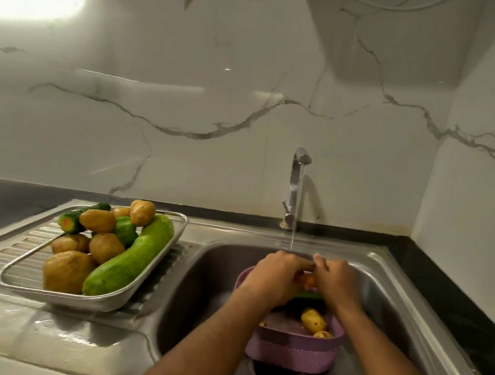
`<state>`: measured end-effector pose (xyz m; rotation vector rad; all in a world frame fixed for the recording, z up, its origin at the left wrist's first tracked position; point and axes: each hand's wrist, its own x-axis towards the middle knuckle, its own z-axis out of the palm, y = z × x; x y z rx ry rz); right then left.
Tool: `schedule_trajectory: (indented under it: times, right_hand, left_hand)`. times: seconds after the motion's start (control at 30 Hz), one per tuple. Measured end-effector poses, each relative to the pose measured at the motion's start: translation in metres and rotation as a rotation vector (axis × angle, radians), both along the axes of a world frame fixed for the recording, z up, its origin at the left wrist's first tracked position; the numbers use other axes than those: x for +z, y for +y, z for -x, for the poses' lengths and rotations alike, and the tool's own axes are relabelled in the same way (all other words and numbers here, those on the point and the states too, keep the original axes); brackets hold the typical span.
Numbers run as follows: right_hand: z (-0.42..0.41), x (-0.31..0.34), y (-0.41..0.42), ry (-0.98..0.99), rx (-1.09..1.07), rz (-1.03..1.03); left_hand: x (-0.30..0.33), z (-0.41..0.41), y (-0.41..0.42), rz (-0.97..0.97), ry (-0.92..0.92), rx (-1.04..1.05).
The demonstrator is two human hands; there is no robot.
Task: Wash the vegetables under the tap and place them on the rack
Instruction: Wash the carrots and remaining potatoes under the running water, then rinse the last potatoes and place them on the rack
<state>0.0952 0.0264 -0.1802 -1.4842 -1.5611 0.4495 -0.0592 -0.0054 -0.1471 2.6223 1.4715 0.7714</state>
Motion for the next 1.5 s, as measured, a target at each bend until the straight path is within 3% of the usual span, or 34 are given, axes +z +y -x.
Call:
schedule_trajectory:
  times: [0.2, 0.37, 0.63, 0.77, 1.0, 1.2, 1.37, 1.5]
  right_hand:
    - [0.006, 0.011, -0.004, 0.097, 0.018, 0.133]
    - [0.003, 0.010, -0.003, 0.144, 0.035, 0.222]
    - [0.004, 0.010, -0.004, 0.040, 0.080, 0.271]
    - [0.003, 0.010, -0.008, 0.014, 0.111, 0.297]
    - [0.003, 0.011, -0.010, -0.028, 0.134, 0.329]
    - [0.001, 0.007, -0.006, -0.050, 0.141, 0.342]
    - [-0.002, 0.002, -0.002, -0.063, 0.160, 0.371]
    - [-0.002, 0.000, 0.000, -0.070, 0.180, 0.398]
  left_hand:
    - [0.008, 0.002, -0.014, -0.027, 0.101, 0.180]
    - [0.049, 0.060, -0.034, -0.028, -0.072, 0.306]
    - [0.120, 0.202, -0.095, -0.091, -0.265, 0.619]
    - [0.114, 0.270, -0.125, -0.003, -0.150, 0.769]
    - [0.080, 0.335, -0.156, 0.208, -0.268, 0.913]
    - [0.070, 0.337, -0.161, 0.085, -0.304, 0.907]
    - [0.063, 0.334, -0.160, 0.108, -0.200, 0.910]
    - [0.063, 0.334, -0.165, 0.061, -0.073, 1.028]
